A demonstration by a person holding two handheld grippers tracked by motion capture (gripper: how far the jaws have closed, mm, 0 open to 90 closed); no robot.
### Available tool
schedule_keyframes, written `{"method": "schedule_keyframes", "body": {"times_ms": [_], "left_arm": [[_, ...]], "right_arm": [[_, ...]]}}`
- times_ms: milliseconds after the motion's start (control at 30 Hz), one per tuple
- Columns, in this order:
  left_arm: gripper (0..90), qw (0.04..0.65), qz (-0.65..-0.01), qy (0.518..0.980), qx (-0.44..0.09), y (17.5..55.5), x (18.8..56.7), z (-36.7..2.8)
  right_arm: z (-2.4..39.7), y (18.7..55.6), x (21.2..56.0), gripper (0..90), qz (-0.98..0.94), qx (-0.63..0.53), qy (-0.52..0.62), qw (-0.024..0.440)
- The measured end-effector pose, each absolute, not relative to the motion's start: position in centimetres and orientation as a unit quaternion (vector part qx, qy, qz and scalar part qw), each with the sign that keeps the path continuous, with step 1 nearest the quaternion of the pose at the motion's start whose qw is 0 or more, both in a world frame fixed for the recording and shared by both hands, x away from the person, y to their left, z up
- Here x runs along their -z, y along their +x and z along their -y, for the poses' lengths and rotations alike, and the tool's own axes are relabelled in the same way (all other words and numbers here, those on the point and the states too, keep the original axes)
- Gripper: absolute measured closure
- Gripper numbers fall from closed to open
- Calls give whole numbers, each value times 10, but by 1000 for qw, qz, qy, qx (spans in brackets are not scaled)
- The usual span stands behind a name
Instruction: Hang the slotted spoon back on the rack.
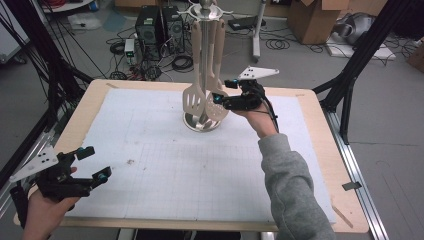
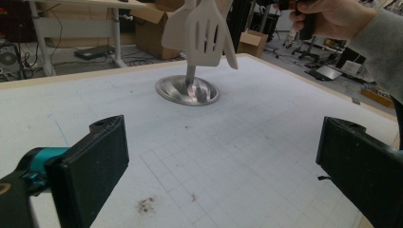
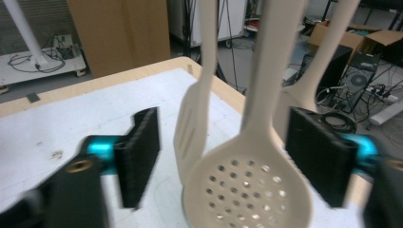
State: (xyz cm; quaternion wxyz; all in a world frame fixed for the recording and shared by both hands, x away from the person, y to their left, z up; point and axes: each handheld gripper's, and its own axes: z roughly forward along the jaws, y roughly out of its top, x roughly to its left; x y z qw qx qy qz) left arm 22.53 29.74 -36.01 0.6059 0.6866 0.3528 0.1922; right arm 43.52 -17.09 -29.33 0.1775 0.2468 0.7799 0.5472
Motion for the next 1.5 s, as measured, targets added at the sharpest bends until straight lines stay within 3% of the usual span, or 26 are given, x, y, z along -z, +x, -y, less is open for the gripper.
{"method": "schedule_keyframes", "body": {"times_ms": [133,600,1500], "left_arm": [[39,606,-349,689,-189,230,361,-294],[39,604,-350,689,-194,230,360,-291],[39,620,-336,683,-192,245,354,-284]], "right_arm": [[172,428,299,120,-787,-550,235,150],[171,401,283,120,-793,-558,195,145],[230,357,320,119,-770,-582,219,145]]}}
